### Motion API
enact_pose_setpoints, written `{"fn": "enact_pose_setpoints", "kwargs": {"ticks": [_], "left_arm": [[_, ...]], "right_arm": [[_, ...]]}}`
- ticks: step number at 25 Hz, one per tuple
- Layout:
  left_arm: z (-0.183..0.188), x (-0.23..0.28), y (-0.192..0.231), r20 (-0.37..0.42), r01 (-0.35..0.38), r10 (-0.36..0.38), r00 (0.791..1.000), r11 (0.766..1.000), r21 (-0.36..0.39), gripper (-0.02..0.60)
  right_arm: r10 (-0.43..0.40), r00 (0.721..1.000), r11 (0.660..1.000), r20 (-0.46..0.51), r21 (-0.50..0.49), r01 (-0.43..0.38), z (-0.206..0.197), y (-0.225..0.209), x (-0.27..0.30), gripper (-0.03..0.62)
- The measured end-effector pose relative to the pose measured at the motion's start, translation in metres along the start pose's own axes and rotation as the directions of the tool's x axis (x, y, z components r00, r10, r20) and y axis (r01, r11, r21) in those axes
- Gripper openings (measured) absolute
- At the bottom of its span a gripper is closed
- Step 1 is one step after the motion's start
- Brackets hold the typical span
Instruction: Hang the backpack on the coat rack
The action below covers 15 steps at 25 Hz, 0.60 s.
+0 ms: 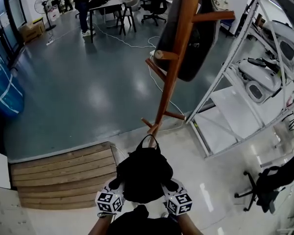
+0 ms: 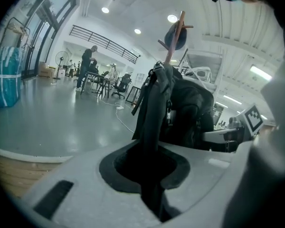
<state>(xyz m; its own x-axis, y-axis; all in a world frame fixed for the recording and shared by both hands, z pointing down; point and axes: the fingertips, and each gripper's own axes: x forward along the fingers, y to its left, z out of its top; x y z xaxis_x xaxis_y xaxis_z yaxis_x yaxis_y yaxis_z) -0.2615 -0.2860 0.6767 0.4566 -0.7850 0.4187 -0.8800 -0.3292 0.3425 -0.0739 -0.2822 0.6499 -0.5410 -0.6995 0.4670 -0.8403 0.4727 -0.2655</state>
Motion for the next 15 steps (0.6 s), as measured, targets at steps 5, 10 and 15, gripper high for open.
{"fn": "enact_pose_setpoints", "kwargs": {"ticks": [5, 10, 15], "left_arm": [[-0.008, 0.018, 0.013, -0.023, 0.005, -0.006, 1.000, 1.000, -0.010, 0.043], [-0.014, 0.040, 0.021, -0.041, 0.005, -0.006, 0.999, 1.000, -0.029, 0.043], [-0.021, 0.056, 0.028, -0.062, 0.013, -0.015, 0.998, 1.000, -0.025, 0.043]], "right_arm": [[-0.012, 1.000, 1.000, -0.022, 0.014, 0.012, -0.009, -0.009, 0.018, 0.075], [-0.024, 0.999, 1.000, -0.048, 0.017, 0.025, -0.014, -0.022, 0.033, 0.075], [-0.035, 0.998, 0.999, -0.061, 0.029, 0.037, -0.022, -0.032, 0.046, 0.075]]}}
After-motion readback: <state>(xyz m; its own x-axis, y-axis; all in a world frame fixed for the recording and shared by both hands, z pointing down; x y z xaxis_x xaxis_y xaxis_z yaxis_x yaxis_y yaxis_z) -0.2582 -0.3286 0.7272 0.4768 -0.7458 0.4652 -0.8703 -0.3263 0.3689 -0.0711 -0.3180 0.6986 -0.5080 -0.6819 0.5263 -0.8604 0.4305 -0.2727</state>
